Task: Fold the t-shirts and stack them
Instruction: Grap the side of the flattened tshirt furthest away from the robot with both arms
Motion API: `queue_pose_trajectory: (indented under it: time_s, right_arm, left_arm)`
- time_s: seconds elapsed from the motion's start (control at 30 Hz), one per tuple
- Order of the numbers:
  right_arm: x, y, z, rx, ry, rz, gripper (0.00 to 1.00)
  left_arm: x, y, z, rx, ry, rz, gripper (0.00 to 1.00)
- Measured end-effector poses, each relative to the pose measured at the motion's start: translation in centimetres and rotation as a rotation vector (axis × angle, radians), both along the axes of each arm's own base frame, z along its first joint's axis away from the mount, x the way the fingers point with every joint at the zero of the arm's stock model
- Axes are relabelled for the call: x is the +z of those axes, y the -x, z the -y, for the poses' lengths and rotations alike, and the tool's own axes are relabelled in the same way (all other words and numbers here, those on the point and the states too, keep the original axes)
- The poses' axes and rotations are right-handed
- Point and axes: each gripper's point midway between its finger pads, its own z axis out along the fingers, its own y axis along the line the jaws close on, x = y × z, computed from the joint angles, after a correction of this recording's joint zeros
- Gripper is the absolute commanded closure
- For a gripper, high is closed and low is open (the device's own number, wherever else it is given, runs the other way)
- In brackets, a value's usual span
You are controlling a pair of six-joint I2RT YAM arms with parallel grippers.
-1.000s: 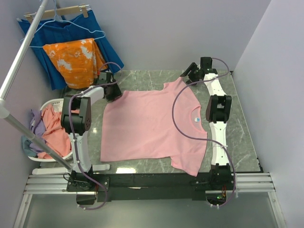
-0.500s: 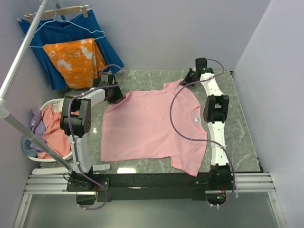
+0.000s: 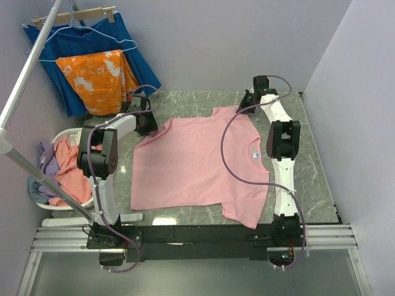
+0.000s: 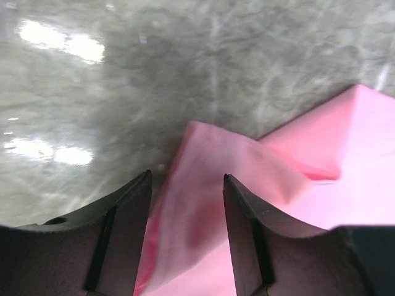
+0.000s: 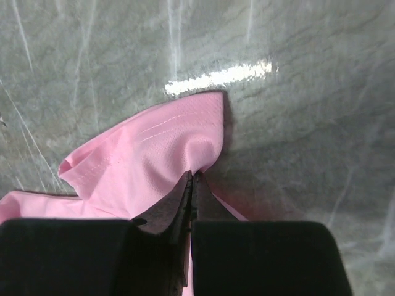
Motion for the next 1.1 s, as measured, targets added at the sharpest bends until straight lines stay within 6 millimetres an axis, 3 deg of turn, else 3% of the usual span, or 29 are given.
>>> queue_pose_trajectory:
  time_s: [0.27,0.37,0.5,0.67,0.73,0.83,0.87,1.1]
  right_arm:
    - [3.7,0.2,1.5,0.008,0.090,0.071,1.00]
    - [5.2,0.2,1.7,0.012,0.105,0.100,1.00]
    - [5.3,0.2,1.7,0.013,0.108,0.102,1.00]
    - [5.2,0.3,1.7,0.014,0.108,0.096,1.00]
    - [5.2,0.3,1.7,0.014,0.108,0.095,1.00]
    - [5.2,0.3,1.7,0.014,0.108,0.094,1.00]
    - [5.1,0.3,1.7,0.014,0.108,0.094,1.00]
    - [5.1,0.3,1.7,0.015,0.108,0.093,1.00]
  left_arm:
    - [1.2,-0.8,-3.4,0.048,-0.061,-0.006,0.47]
    - [1.7,-1.4,-4.4,0.055,-0.058,0.008,0.39]
    - [1.6,-1.5,-3.6,-0.001,-0.022,0.012,0.29]
    - [1.9,-1.3,-1.5,-0.101,0.050,0.017,0.30]
    - [1.8,-1.3,-0.8,-0.135,0.076,0.023,0.34]
    - [1.3,-1.3,0.0,-0.171,0.110,0.021,0.47]
    - [1.0,-1.3,0.3,-0.182,0.119,0.018,0.58]
    - [-0.4,-1.5,1.3,-0.230,0.167,0.012,0.95]
